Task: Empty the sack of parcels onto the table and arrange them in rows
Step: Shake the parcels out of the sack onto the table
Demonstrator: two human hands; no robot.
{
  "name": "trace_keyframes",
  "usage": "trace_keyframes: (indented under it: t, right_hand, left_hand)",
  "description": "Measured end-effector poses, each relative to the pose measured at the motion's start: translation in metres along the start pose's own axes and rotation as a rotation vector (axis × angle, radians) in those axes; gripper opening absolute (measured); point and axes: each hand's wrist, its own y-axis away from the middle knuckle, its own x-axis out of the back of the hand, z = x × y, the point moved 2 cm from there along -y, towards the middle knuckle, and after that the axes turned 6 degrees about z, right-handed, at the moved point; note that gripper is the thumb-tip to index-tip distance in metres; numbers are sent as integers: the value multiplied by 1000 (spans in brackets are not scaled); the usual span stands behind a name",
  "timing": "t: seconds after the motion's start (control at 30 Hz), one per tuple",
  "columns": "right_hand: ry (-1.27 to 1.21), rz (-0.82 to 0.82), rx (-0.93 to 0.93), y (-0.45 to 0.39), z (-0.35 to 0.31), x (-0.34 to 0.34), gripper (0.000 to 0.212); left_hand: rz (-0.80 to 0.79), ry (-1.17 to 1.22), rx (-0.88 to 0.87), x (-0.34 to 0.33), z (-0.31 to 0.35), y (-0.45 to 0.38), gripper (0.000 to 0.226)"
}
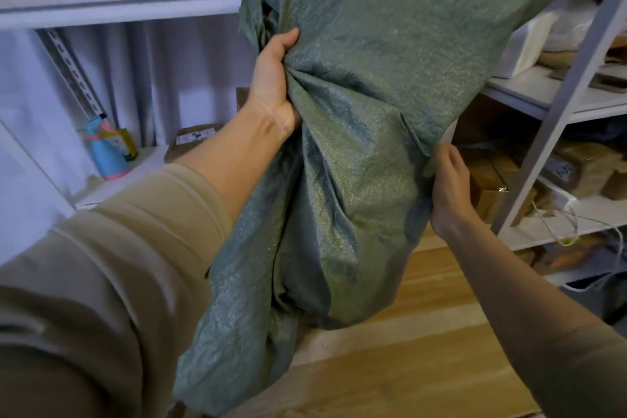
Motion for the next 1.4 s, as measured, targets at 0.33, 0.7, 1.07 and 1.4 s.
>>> trace_keyframes:
  t: [0.33,0.7,1.07,1.4]
  right_hand:
    - [340,-285,258,-23,-9,14,77]
    - [293,-21,345,-22,-42,8,16]
    - [321,206,563,-39,-75,7,47]
    - [362,337,688,-26,-83,-21,20]
  left_hand:
    - [43,61,-79,-1,0,-4,24]
    - [89,12,-112,-32,-14,-6,21]
    - [-37,44,-150,-51,-5,-15,23]
    - [-186,87,-92,-44,14,-29,24]
